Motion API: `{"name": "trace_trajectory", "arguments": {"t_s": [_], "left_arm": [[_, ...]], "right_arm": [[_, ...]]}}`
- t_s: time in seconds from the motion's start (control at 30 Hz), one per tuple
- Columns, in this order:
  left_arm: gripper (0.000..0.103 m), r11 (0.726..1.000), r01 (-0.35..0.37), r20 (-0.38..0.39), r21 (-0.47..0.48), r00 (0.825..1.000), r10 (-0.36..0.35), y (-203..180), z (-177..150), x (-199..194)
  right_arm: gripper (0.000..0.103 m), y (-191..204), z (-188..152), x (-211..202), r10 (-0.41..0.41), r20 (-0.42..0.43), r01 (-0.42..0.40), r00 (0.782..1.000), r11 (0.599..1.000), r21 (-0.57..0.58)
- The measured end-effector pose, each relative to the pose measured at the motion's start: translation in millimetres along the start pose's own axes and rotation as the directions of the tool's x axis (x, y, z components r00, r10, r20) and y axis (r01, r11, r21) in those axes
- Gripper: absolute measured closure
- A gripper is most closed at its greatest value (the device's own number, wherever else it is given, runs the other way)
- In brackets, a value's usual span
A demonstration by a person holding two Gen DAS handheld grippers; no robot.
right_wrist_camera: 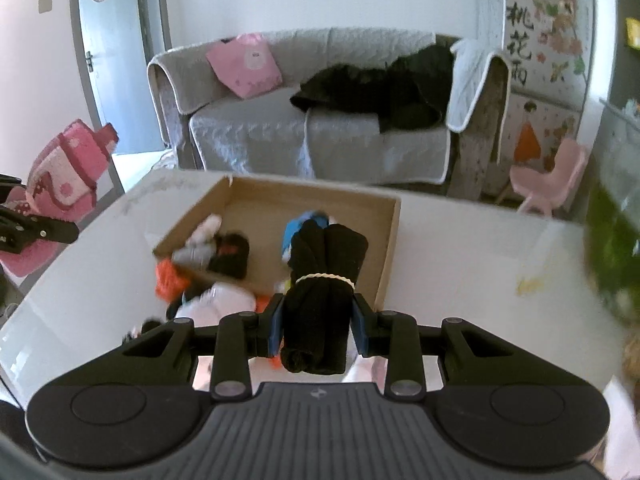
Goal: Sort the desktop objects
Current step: 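Carry the towel bundle and black sock toward the cardboard box with both tools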
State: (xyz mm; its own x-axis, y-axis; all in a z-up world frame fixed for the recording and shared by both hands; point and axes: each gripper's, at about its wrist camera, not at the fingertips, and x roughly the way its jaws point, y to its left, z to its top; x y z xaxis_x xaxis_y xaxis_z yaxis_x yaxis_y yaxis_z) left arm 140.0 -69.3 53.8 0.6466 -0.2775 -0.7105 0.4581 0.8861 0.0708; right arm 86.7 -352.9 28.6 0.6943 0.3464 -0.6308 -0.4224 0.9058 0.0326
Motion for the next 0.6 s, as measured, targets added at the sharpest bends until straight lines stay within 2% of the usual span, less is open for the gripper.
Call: {"name": "trace_trajectory", "arguments": {"t_s": [0.17,0.27,0.6], "left_arm": [[0.035,0.999,0.013,-0.018,-0.035,1.000,-0.014,3.3,27.2,21.5],[0.036,0.999,-0.003,-0.031,-0.038,1.000,0.002,3.4,41.8,38.0],[0.035,0.997,-0.015,-0.089,-0.078,0.996,0.008,15.3,74.7,102.0]], "right_arm": [[0.072,3.8,31.1,19.9,0.008,0.011,-0.008,1.000,1.000,-0.030],[0.072,4.2,44.1,34.2,0.018,0.007,-0.018,1.000,0.999,-0.037],[0.072,13.4,75.4,86.4,0.063,-0.031,-0.064,0.998,0.997,-0.044]]}}
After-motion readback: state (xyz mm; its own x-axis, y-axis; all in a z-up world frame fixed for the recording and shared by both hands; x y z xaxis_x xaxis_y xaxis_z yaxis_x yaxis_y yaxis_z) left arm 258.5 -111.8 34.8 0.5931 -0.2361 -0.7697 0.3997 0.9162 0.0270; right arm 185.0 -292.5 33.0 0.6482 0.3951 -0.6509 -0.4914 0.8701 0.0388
